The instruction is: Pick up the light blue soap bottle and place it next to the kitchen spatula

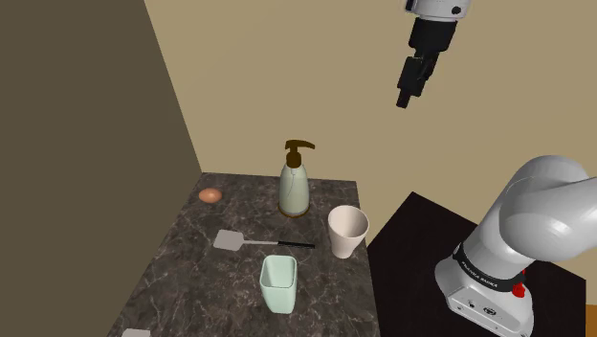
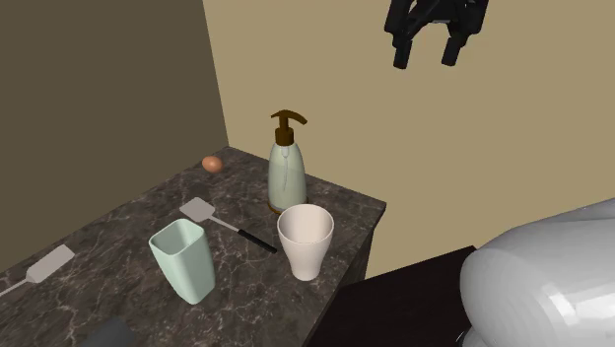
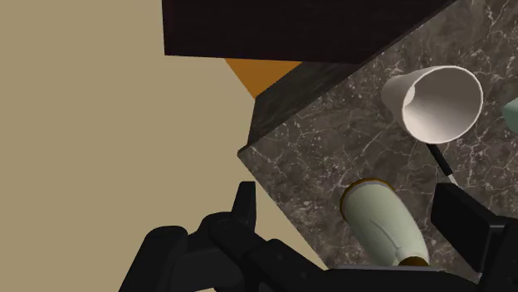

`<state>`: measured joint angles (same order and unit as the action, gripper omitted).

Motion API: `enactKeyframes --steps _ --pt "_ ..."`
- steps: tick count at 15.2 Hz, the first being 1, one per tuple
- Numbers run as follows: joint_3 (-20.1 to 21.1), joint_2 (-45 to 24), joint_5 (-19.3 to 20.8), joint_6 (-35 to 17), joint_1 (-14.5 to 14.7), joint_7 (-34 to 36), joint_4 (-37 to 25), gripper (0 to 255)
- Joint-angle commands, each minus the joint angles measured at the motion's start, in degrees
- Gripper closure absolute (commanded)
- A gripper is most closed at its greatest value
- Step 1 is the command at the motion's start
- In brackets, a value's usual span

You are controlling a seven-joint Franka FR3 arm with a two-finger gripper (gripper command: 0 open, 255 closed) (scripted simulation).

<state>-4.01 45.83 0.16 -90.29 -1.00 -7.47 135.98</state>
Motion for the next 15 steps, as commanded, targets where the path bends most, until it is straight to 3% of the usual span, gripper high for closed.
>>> enactKeyframes --steps 1,8,15 --pt "0.00 0.00 0.00 0.00 0.00 0.00 0.00 0" --pt "6.31 -11.41 -2.79 -8.66 1.92 7.35 -2.17 0" --pt "11.85 -25.09 -3.13 -15.60 3.13 14.71 -8.19 0"
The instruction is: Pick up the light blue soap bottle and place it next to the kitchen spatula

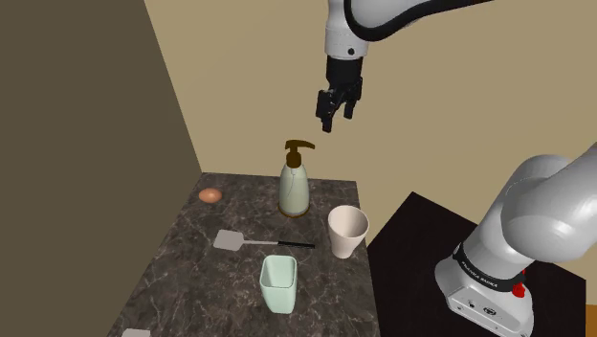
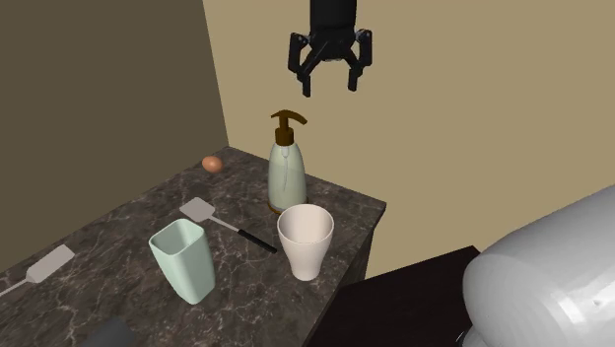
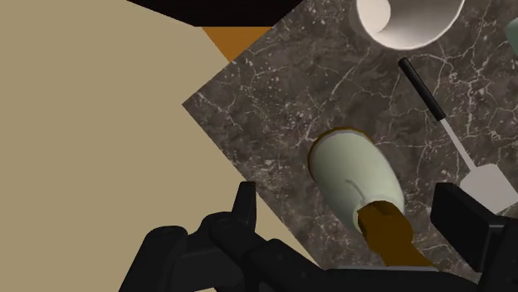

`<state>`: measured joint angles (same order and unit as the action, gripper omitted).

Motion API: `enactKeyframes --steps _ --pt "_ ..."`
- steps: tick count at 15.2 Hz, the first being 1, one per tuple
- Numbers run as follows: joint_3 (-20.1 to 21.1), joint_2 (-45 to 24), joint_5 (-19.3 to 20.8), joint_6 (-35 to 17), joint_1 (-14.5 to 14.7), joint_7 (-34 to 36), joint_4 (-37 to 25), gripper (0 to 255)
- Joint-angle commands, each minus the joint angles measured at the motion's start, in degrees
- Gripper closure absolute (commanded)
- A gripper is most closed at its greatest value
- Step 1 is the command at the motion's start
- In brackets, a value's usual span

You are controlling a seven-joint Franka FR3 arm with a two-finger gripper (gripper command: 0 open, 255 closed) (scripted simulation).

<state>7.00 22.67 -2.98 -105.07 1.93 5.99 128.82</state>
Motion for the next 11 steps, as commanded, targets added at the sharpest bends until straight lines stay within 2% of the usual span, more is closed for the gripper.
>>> enactKeyframes --steps 1,9,11 --pt "1.54 -4.02 0.21 -1.60 0.34 2.34 -2.20 0" --pt "5.98 -21.36 3.88 -5.56 1.82 11.20 -14.09 0" --pt "5.94 -21.67 3.97 -7.08 1.86 11.26 -12.88 0"
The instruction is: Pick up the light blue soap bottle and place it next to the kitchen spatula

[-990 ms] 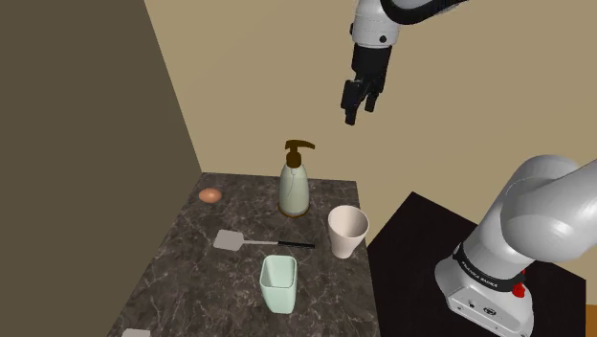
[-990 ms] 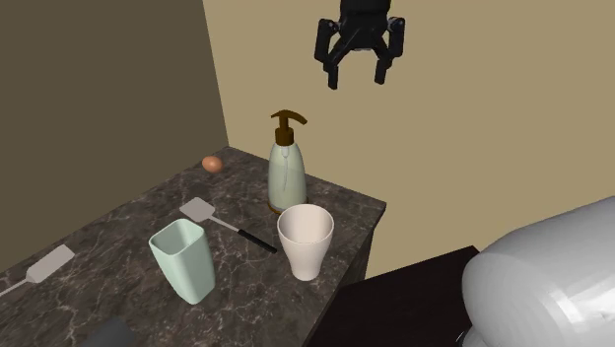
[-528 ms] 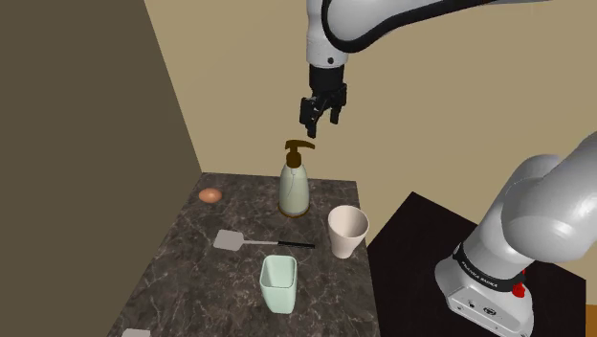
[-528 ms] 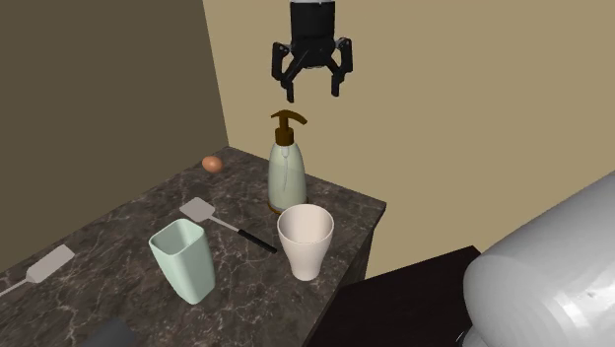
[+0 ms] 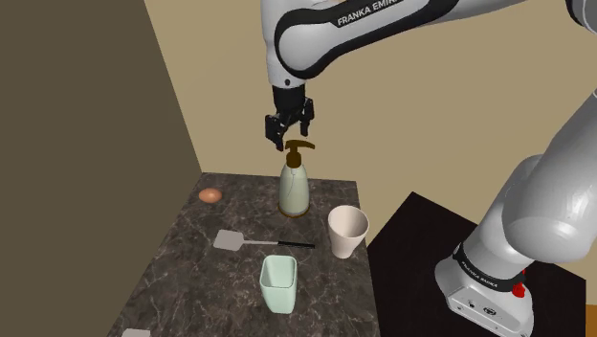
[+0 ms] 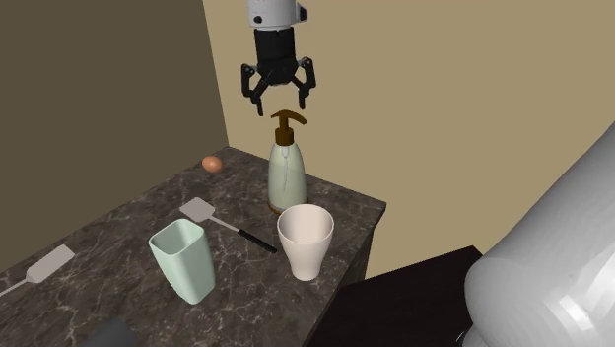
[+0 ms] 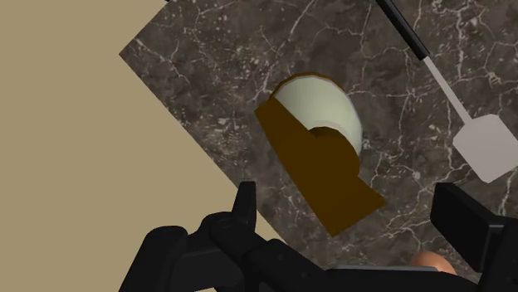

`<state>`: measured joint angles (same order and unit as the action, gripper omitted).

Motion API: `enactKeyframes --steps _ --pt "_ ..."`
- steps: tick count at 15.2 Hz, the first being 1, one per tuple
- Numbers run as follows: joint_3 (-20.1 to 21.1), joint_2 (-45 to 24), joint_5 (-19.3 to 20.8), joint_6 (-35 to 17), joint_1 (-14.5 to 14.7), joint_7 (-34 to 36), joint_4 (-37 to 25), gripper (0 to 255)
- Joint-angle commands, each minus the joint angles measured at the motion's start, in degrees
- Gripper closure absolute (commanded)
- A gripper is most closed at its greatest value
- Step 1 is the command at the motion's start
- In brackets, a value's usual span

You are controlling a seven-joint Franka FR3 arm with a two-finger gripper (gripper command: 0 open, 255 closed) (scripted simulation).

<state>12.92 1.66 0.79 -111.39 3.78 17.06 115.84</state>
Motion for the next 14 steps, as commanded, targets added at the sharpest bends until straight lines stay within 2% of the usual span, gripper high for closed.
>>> enactKeyframes --steps 1,6,14 --pt "0.03 -0.83 0.24 -1.51 0.01 0.23 0.69 0" --pt "0.03 -1.76 0.50 -4.96 0.01 0.42 3.24 0" --pt "0.03 -1.77 0.50 -4.95 0.01 0.42 3.22 0"
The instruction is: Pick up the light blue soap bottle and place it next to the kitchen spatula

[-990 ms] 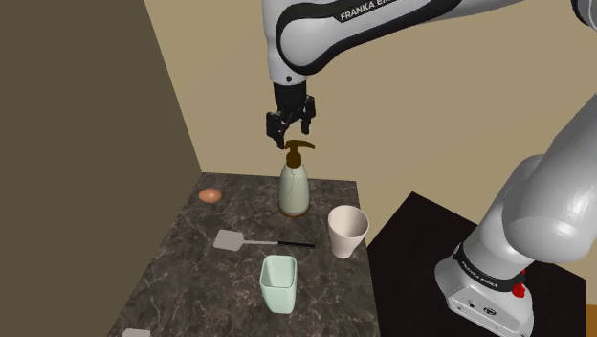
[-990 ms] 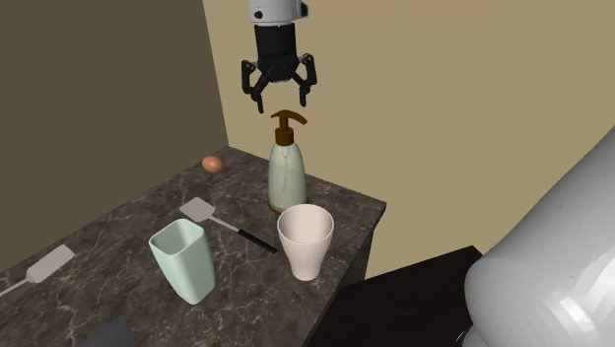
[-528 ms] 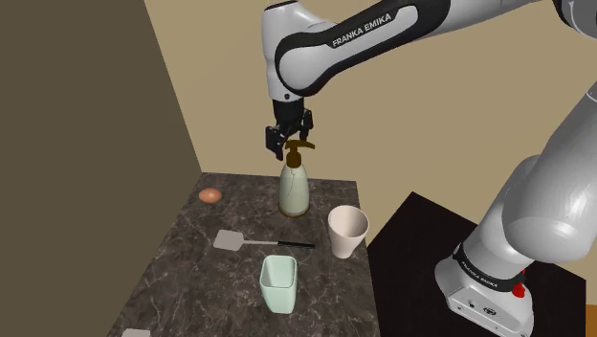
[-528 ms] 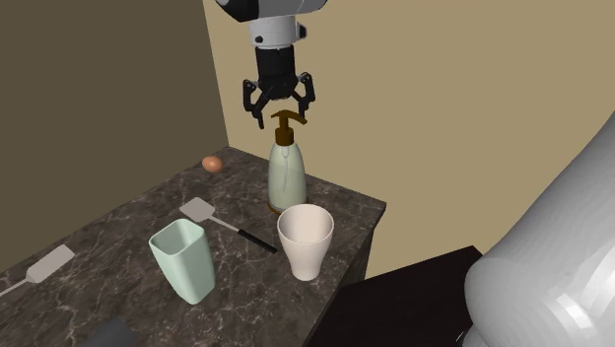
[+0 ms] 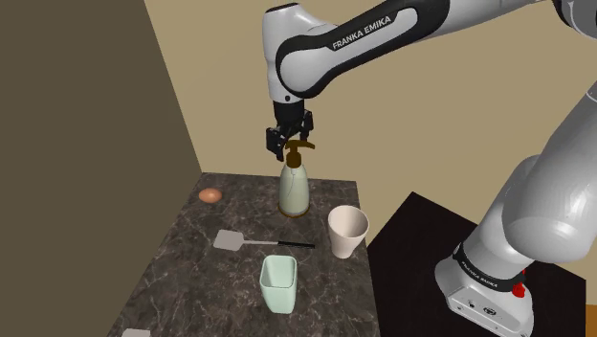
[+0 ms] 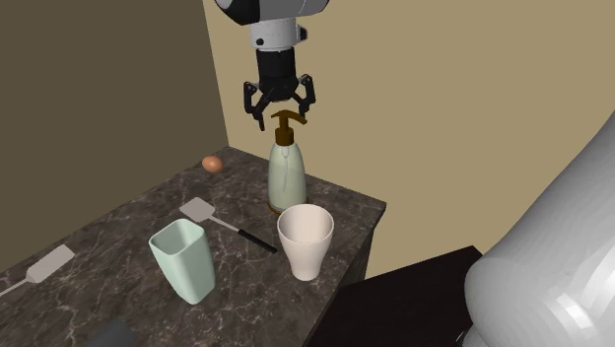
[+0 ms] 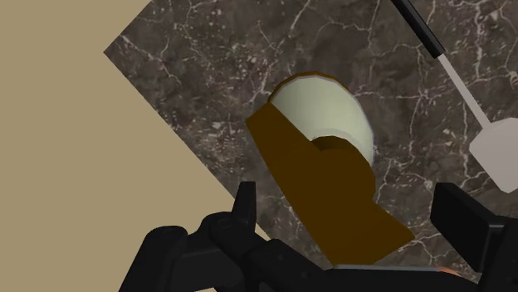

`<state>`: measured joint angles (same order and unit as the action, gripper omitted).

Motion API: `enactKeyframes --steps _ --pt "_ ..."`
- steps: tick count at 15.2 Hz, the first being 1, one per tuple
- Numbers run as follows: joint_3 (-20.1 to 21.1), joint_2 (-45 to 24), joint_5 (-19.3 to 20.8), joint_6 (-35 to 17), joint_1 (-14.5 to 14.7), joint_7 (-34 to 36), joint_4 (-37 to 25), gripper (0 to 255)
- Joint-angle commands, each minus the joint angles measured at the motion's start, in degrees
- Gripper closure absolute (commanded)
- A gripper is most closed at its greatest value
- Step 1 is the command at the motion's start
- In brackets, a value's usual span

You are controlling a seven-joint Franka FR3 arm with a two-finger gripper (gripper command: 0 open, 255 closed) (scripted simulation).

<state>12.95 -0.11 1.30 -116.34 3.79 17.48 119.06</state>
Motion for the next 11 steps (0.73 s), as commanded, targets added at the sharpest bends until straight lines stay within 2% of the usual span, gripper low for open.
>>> enactKeyframes --steps 1,11 --pt "0.00 0.00 0.00 0.00 0.00 0.00 0.00 255" --pt "-0.01 0.28 -0.08 0.73 -0.01 -0.07 -0.46 255"
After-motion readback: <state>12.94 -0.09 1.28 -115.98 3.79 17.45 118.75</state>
